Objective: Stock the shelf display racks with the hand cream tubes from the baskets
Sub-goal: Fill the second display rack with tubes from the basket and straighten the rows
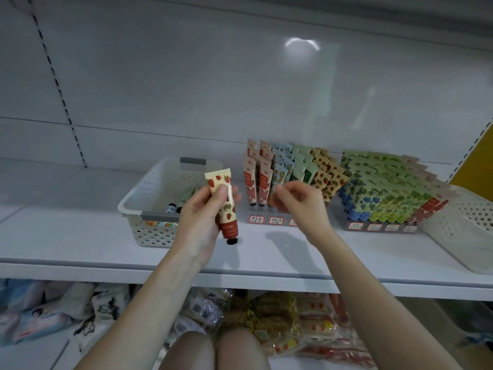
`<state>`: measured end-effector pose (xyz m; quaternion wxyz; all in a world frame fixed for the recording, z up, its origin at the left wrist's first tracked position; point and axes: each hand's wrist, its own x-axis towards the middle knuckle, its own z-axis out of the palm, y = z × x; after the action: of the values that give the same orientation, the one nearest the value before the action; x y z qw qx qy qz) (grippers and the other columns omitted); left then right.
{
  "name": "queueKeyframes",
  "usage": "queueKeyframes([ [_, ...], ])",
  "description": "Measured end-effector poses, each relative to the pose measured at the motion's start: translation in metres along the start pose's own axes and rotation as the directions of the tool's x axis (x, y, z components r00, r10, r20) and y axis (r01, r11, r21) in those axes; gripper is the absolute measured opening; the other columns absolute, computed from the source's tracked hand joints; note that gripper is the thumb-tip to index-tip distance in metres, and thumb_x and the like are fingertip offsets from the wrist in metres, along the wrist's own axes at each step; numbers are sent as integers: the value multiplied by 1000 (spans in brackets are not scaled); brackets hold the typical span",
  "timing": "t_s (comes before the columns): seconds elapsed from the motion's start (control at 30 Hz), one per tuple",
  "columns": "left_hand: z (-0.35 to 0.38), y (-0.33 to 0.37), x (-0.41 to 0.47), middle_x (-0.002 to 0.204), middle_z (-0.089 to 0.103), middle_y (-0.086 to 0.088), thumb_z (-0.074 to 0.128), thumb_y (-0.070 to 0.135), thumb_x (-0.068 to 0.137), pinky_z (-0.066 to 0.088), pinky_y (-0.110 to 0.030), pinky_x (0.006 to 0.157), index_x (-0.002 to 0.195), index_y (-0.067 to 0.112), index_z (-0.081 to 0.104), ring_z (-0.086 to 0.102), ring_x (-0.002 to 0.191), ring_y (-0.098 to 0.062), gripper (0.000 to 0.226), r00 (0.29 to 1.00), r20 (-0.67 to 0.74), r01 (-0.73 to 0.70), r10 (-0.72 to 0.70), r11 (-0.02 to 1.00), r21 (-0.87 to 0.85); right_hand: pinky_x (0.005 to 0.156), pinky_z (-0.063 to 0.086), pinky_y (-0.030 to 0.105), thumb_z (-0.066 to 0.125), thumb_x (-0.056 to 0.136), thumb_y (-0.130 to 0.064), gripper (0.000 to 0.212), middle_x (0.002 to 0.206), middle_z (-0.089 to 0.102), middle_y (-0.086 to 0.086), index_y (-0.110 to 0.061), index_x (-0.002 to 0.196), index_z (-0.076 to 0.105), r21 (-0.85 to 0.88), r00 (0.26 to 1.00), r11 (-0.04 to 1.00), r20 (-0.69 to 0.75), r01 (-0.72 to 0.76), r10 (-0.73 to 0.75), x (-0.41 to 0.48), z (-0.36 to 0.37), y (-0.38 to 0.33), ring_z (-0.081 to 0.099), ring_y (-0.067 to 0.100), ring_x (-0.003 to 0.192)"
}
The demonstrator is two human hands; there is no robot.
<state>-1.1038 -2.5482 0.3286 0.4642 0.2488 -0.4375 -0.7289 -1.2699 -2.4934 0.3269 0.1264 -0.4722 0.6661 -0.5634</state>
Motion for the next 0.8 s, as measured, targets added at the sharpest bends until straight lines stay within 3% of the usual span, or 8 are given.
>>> queueKeyframes([
  [0.07, 4, 4, -2, 99, 69, -3, 51, 16, 92, 49, -28, 80, 98, 16, 65, 63, 98, -16, 15, 1000, 20, -6, 6, 1000, -18, 71, 57, 22, 56, 90, -20, 11, 80, 69, -1, -19, 82, 64, 59, 975, 996, 218, -62, 47, -20, 3, -8, 67, 8, 73],
  [0.17, 10, 5, -8, 97, 69, -2, 50, 17, 93, 48, -28, 83, 92, 19, 66, 62, 90, -11, 16, 998, 43, -41, 40, 999, 21, 72, 57, 22, 62, 86, -19, 6, 86, 70, -1, -17, 92, 64, 112, 938, 987, 339, -111, 67, -41, 10, -11, 68, 5, 78],
  [0.4, 17, 5, -14, 81, 69, 11, 57, 26, 87, 50, -19, 74, 89, 23, 65, 62, 78, 1, 10, 979, 103, -194, 174, 952, 235, 67, 53, 19, 63, 84, -5, 15, 78, 72, -6, -19, 90, 65, 259, 932, 954, 359, -151, 50, -57, 6, -11, 69, 8, 75],
  [0.5, 18, 9, -10, 75, 66, 15, 57, 17, 90, 46, -5, 63, 82, 26, 65, 60, 70, 11, 14, 954, 71, -296, 290, 888, 351, 68, 54, 20, 65, 83, -6, 14, 83, 70, 1, -18, 89, 64, 233, 935, 959, 346, -162, 74, -60, -1, -6, 68, 9, 75],
  [0.63, 24, 4, -6, 83, 69, 11, 62, 12, 86, 50, -15, 72, 85, 23, 69, 62, 77, 3, 13, 952, 141, -305, 271, 849, 431, 70, 52, 18, 67, 83, -8, 12, 77, 71, -8, -19, 87, 65, 157, 921, 978, 383, -135, 65, -62, -14, -2, 67, 4, 74],
  [0.8, 48, -14, -2, 82, 67, 9, 63, 6, 85, 47, -6, 63, 91, 10, 70, 60, 72, 10, 10, 928, 265, -362, 261, 800, 479, 67, 49, 15, 69, 83, -16, 18, 83, 66, -5, -14, 99, 61, -18, 957, 1000, 289, -14, 19, -57, -28, 3, 63, 2, 71],
])
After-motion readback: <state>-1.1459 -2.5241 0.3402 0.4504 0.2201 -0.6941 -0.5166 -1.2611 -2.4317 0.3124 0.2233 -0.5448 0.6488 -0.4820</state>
